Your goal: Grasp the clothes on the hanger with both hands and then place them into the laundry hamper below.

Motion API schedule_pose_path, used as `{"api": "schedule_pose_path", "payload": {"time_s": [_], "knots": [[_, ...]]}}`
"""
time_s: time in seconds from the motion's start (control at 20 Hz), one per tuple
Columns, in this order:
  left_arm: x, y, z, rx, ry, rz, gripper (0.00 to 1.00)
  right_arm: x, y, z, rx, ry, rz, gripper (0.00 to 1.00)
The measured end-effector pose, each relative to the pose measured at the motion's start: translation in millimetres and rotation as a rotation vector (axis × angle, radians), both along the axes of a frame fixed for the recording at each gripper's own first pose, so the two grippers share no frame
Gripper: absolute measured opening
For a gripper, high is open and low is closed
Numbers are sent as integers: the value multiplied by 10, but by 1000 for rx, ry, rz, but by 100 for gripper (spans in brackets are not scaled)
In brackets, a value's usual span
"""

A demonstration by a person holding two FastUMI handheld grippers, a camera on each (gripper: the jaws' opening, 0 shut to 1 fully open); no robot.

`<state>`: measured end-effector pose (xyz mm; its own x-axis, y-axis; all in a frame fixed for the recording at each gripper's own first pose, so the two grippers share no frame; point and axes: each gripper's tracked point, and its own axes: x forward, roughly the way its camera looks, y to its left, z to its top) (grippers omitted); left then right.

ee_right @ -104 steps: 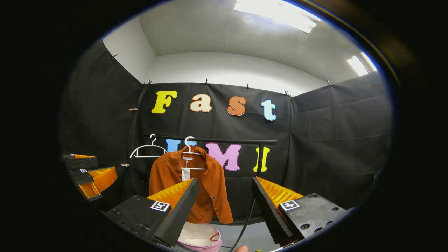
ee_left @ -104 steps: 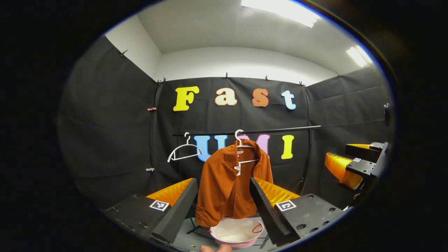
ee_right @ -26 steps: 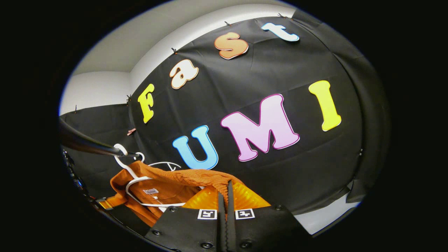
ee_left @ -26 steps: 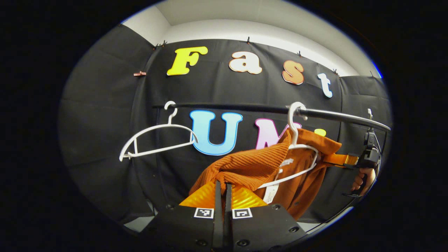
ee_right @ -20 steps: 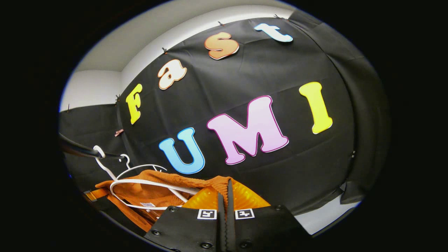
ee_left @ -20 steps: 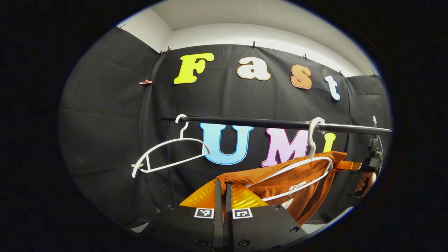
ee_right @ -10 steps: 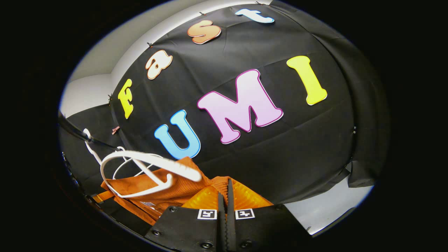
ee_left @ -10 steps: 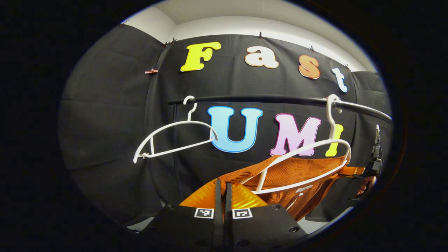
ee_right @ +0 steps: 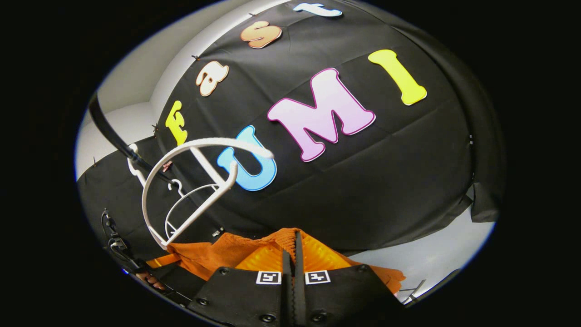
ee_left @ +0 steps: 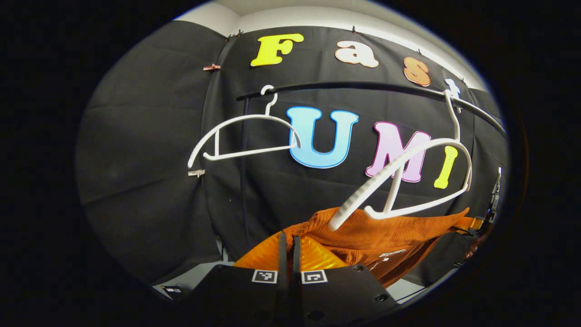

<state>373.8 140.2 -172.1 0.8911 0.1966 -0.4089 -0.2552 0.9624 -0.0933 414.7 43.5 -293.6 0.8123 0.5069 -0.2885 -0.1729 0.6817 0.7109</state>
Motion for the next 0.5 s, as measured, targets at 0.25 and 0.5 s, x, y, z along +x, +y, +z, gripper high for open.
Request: {"api": "schedule_pose_path", "payload": {"time_s": [0.25,0.5], "knots": [[-203,-303,-289,-5,56,-66,5,-357,334,58,31,-22,104,5],[-79,-950,-87,-82,5,-191,5,-623,806,343,119,-51,224,5]]}}
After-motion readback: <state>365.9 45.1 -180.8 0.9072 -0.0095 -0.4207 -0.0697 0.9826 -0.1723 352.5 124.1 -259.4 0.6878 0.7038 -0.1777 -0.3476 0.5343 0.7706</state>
